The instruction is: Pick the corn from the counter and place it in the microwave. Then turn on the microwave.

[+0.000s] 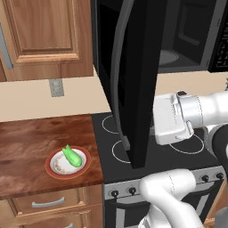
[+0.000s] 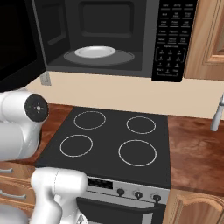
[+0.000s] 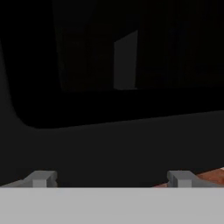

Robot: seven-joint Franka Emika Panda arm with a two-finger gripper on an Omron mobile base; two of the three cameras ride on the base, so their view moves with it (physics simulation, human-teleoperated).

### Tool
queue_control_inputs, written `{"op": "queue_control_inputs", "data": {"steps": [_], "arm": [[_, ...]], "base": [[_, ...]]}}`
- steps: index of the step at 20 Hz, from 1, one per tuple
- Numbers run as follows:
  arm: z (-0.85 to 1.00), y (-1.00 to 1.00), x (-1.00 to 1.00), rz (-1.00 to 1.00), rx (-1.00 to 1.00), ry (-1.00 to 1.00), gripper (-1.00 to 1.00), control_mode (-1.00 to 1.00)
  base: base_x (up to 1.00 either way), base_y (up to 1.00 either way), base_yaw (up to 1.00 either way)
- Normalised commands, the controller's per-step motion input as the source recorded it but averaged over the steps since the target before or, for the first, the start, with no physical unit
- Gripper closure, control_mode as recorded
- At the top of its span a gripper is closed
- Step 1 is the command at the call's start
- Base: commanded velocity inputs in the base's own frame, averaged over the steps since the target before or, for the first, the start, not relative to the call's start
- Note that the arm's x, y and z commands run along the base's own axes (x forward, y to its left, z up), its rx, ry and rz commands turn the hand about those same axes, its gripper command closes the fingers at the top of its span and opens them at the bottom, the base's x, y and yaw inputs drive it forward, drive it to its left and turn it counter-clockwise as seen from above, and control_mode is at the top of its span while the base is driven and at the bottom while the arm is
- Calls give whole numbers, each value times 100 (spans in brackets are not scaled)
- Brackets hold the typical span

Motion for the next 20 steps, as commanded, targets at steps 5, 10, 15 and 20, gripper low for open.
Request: {"op": "queue_control_inputs", "data": {"steps": [5, 10, 15, 20], "arm": [[0, -34, 0, -9, 0, 0, -100, -100], [0, -39, 0, -13, 0, -1, -100, -100], [-1, -41, 8, -17, 0, 0, -100, -100], [-4, -29, 26, -20, -3, 0, -100, -100]], "base": [[0, 0, 0], [0, 0, 0], [0, 0, 0], [0, 0, 0]]}}
